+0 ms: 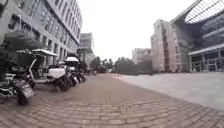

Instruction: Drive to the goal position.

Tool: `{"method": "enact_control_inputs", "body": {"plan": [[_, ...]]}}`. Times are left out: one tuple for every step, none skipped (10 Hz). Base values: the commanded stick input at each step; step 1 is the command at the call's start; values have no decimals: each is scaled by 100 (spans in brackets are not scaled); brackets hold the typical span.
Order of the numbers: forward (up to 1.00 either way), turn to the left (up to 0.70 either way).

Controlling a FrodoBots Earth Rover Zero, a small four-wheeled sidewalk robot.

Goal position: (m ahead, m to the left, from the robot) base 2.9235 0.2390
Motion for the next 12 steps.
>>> {"method": "enact_control_inputs", "body": {"plan": [[45, 0], [45, 0], [45, 0], [45, 0], [45, 0], [45, 0], [45, 0], [45, 0], [45, 0], [45, 0], [45, 0], [45, 0]]}}
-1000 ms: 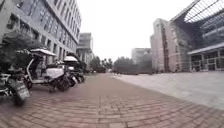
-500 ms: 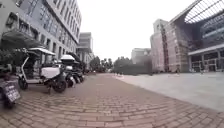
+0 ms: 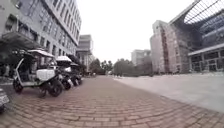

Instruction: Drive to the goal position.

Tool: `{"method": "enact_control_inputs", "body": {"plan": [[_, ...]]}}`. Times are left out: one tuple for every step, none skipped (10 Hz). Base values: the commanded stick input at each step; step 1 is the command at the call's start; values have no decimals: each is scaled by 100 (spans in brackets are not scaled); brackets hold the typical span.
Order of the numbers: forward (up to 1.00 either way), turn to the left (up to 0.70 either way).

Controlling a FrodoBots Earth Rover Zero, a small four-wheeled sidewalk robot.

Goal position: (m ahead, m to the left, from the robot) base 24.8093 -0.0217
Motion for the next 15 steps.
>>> {"method": "enact_control_inputs", "body": {"plan": [[45, 0], [45, 0], [45, 0], [45, 0], [45, 0], [45, 0], [45, 0], [45, 0], [45, 0], [45, 0], [45, 0], [45, 0], [45, 0], [45, 0], [45, 0]]}}
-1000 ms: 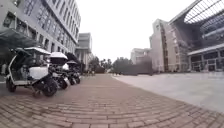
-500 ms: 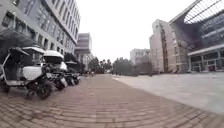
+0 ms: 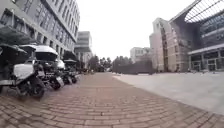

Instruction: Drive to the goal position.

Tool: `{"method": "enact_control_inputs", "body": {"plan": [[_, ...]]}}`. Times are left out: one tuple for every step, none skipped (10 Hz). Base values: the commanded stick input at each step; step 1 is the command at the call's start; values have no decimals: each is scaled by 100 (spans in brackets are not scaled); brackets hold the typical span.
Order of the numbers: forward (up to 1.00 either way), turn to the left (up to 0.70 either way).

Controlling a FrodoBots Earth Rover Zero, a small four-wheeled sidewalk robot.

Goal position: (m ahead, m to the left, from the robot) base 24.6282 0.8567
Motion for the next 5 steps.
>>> {"method": "enact_control_inputs", "body": {"plan": [[45, 0], [45, 0], [45, 0], [45, 0], [45, 2]]}}
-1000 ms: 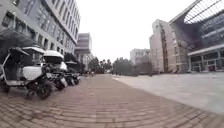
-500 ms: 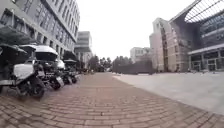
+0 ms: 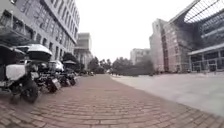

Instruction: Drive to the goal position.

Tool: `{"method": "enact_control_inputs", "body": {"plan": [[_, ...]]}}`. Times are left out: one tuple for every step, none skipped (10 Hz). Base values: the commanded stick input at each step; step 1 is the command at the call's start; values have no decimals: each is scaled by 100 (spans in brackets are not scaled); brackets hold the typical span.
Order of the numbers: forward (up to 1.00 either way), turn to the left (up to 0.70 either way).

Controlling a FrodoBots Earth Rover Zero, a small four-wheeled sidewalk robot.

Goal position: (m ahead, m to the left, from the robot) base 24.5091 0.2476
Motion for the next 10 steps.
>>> {"method": "enact_control_inputs", "body": {"plan": [[45, 27], [45, 27], [45, 27], [45, 27], [45, 27], [45, 27], [45, 27], [45, 27], [45, 27], [45, 27]]}}
